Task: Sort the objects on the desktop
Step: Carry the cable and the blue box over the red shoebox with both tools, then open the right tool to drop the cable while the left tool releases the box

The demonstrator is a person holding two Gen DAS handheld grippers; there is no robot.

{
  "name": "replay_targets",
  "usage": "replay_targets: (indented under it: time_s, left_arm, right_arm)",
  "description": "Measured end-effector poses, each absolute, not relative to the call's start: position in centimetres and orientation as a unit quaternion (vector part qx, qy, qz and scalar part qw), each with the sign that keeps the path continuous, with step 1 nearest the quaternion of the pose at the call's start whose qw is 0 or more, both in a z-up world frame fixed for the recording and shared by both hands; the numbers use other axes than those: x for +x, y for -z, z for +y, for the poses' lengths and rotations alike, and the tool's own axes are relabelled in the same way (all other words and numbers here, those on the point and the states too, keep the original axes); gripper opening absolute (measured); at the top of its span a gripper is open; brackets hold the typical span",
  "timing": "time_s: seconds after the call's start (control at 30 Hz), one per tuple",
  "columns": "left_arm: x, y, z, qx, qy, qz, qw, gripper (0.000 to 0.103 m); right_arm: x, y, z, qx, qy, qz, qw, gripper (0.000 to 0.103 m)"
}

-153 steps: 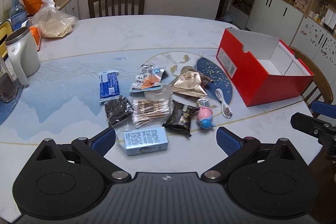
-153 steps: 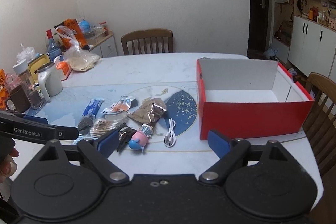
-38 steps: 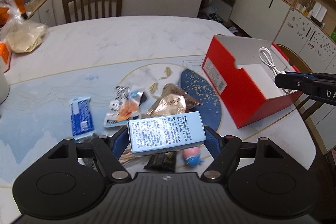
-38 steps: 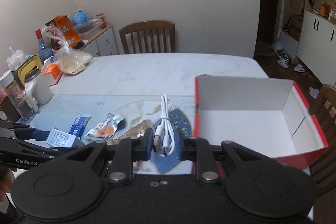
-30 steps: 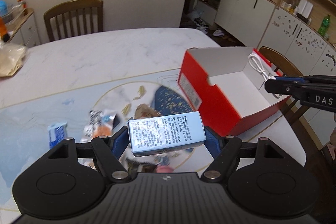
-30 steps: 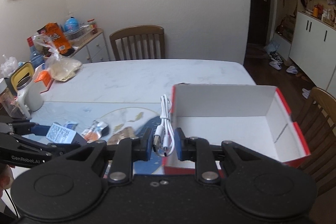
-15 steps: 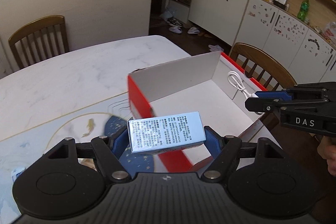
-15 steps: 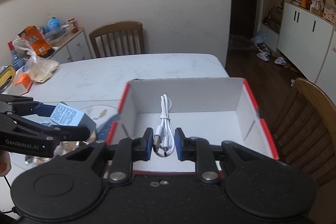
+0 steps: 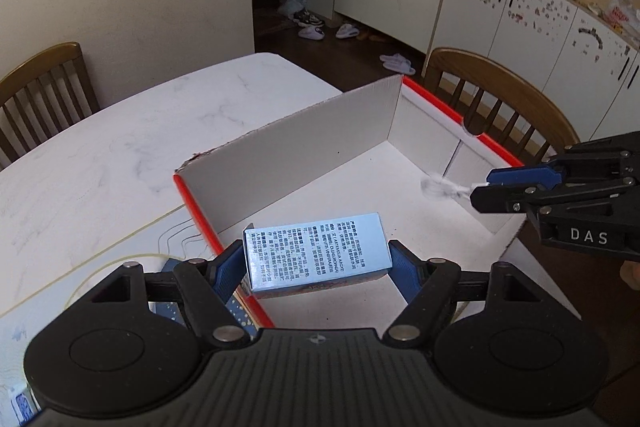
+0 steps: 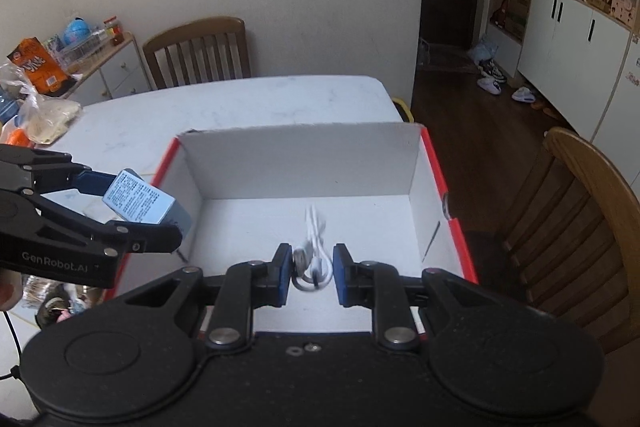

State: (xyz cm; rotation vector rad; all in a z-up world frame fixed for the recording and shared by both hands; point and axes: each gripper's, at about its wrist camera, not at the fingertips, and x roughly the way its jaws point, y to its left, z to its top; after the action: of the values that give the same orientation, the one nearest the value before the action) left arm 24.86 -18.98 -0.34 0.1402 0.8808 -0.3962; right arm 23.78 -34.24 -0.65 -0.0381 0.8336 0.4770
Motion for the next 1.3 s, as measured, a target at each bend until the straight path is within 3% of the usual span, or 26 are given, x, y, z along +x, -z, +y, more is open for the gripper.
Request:
replay_targets:
  time_s: [0.4,1.3]
  left_arm:
    - [29.1,4.8,-22.3,0.124,0.220,0.479,0.841,0.075]
    - [32.0,9.6,-27.0,0.228,0.274,0.574,0.737,0.075]
  right_arm:
    - [27.9,5.3,-34.0,-0.037,-0.233,0.461,0.856,0.018]
    - [34.9,8.9,-31.5,-0.024,-0.218,0.559,0.800,0.020]
